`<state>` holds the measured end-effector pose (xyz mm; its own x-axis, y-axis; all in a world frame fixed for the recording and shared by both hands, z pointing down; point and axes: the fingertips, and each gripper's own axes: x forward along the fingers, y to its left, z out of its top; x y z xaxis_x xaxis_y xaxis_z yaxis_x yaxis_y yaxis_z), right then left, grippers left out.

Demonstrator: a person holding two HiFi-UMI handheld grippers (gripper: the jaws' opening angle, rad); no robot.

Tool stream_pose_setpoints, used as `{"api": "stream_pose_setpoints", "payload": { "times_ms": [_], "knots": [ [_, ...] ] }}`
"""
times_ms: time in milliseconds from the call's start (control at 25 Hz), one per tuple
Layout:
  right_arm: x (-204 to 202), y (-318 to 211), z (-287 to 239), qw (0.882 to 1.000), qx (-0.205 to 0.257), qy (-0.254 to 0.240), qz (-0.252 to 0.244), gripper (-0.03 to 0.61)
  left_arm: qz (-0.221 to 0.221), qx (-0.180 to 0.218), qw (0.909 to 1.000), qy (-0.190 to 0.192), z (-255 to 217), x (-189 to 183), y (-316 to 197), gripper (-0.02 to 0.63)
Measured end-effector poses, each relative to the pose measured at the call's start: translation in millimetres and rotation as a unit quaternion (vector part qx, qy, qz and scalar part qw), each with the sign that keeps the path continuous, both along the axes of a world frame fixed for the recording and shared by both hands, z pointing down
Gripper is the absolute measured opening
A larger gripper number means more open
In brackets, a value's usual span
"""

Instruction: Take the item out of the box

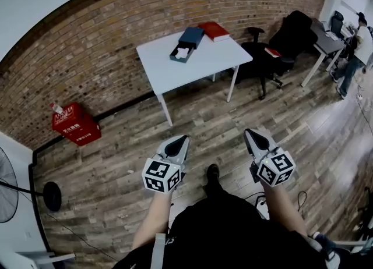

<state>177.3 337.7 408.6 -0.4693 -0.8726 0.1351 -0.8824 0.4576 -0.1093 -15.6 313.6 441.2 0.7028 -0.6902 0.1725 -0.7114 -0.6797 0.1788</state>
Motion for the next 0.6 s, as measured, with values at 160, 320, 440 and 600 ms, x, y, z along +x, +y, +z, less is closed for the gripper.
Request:
{"api": "stream_pose_setpoints", "payload": {
  "times_ms": [160, 320, 440, 600],
  "knots": [
    [0, -37, 8, 1.0, -0.007, -0.005, -0.009, 0.0, 0.002, -0.01, 0.9999, -0.005, 9, 7, -33, 0.003],
    [12, -82, 21, 1.0, -0.024, -0.012, -0.003, 0.0, 0.003, -0.024, 0.9996, -0.013, 17, 16, -76, 0.003],
    [24, -118, 32, 0.999, -0.038, -0.022, 0.003, 0.0, 0.002, -0.036, 0.9991, -0.021, 24, 24, -112, 0.003],
    [31, -168, 42, 0.998, -0.047, -0.037, -0.005, 0.0, 0.002, -0.035, 0.9988, -0.034, 22, 35, -159, 0.003]
  ]
}}
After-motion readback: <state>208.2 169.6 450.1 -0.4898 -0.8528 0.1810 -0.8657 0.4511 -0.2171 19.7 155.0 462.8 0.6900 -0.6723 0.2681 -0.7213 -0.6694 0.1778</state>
